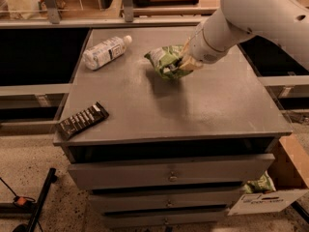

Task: Move green jalapeno chip bag near rxbar chocolate

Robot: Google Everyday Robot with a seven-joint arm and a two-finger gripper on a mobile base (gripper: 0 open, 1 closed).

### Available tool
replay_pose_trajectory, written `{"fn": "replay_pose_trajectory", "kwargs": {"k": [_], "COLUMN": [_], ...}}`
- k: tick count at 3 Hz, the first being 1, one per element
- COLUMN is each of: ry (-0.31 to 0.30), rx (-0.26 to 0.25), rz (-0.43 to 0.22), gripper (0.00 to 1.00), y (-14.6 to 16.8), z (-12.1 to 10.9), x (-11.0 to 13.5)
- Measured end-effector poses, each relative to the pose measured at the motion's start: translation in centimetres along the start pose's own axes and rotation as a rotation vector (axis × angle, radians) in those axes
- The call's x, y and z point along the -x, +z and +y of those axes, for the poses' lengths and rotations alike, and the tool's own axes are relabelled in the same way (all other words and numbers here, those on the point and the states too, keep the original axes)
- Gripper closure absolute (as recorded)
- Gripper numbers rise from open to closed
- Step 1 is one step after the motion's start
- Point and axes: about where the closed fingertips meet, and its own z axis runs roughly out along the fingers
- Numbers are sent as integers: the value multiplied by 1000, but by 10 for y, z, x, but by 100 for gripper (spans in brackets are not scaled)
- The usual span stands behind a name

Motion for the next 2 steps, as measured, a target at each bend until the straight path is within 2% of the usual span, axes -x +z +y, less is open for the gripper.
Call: {"fn": "replay_pose_trajectory", "kwargs": {"k": [1, 2], "ry": [-73, -139], "rx": [-19, -6], "rz": [-50, -102], "gripper": [100, 100], "y": [-7, -7], "z": [-1, 6], "x": [27, 55]}}
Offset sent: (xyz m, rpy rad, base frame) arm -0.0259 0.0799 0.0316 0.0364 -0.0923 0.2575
